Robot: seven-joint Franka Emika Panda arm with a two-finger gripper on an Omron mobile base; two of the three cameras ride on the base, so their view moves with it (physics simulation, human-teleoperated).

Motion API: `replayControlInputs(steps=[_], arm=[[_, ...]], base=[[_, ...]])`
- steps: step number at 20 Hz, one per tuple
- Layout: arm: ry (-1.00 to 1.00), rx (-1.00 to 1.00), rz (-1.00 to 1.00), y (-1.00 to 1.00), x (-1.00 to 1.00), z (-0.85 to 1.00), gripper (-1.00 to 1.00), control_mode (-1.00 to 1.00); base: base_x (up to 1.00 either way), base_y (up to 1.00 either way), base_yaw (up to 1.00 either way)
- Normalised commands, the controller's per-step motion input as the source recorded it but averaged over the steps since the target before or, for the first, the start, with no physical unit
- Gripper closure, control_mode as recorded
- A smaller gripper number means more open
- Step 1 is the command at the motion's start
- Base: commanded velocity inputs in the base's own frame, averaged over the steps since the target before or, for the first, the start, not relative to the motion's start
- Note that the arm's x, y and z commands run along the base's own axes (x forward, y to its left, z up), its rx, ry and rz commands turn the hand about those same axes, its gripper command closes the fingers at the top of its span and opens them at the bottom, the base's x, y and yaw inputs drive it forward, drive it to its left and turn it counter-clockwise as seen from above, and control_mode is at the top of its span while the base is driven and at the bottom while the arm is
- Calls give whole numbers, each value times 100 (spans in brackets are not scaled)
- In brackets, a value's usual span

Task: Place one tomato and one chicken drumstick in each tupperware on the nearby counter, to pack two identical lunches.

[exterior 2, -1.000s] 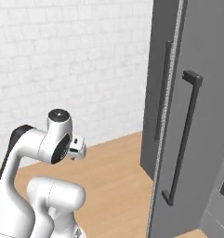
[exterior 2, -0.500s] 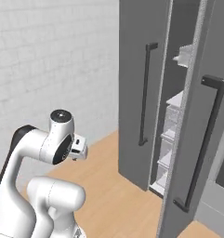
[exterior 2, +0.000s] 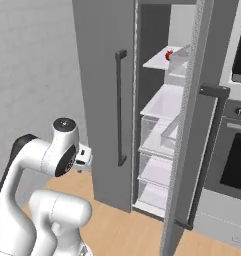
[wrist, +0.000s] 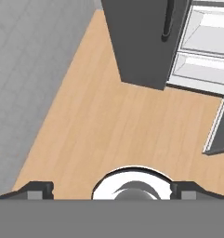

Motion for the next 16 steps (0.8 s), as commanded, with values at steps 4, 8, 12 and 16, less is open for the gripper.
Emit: replayControlInputs(steps=[4,8,12,16], arm=[[0,0,0,0,0,0,-100,100],[0,0,0,0,0,0,-100,100],[0,0,0,0,0,0,-100,100],[0,0,0,0,0,0,-100,100]], base=[[87,8,-51],[79,14,-49],[69,45,-48],[70,47,-41]])
